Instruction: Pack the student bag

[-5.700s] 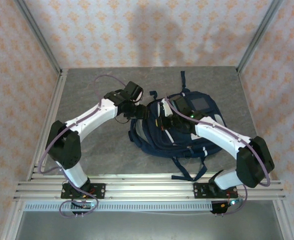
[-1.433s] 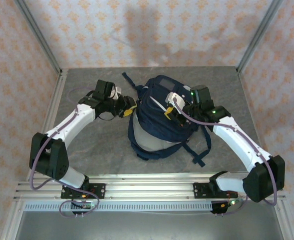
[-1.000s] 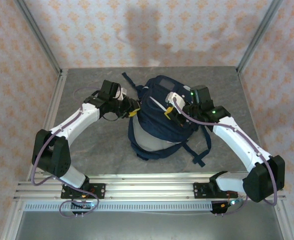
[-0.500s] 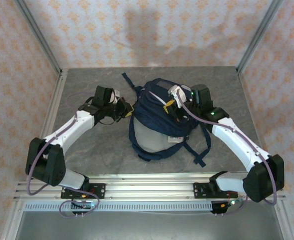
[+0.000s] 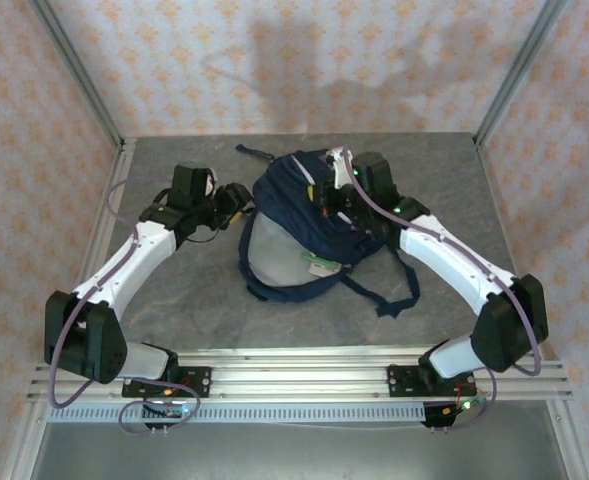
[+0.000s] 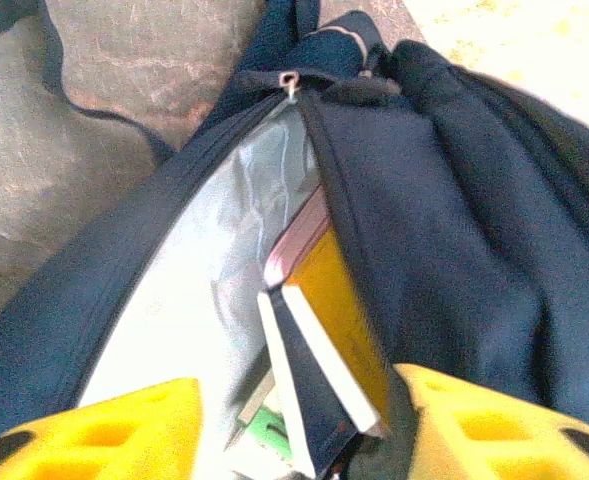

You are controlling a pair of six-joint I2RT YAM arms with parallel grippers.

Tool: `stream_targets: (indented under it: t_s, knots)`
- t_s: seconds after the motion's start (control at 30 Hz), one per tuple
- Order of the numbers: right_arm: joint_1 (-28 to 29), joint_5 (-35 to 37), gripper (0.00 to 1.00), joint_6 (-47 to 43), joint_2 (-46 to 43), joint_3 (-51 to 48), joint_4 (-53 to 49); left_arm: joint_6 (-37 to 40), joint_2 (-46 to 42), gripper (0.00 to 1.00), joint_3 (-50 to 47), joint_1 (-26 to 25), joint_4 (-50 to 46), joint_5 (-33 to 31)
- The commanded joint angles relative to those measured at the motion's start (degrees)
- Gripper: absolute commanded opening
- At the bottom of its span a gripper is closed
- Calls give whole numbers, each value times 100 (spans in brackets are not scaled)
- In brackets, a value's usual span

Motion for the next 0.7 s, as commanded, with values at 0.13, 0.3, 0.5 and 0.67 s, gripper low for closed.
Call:
stream_targets:
  t_s: [0.13,0.3,0.5,0.67]
  knots:
    - [446,777,0,1478,899,1387,-417,986,-877,62,461,133,-1919,-1274]
    - [728,1620,0,2692,1477,1716,104,1373,-1404,55,-70,97,-1893,-755]
    - [729,2250,0,4038,2647,3217,-1075,1853,-1729,49,-1031,-1249,-1309,-1210]
    - [704,2355,0,4389,3119,3673,-1371,1830,-1064,46,-1220,-2483,-853,-2267]
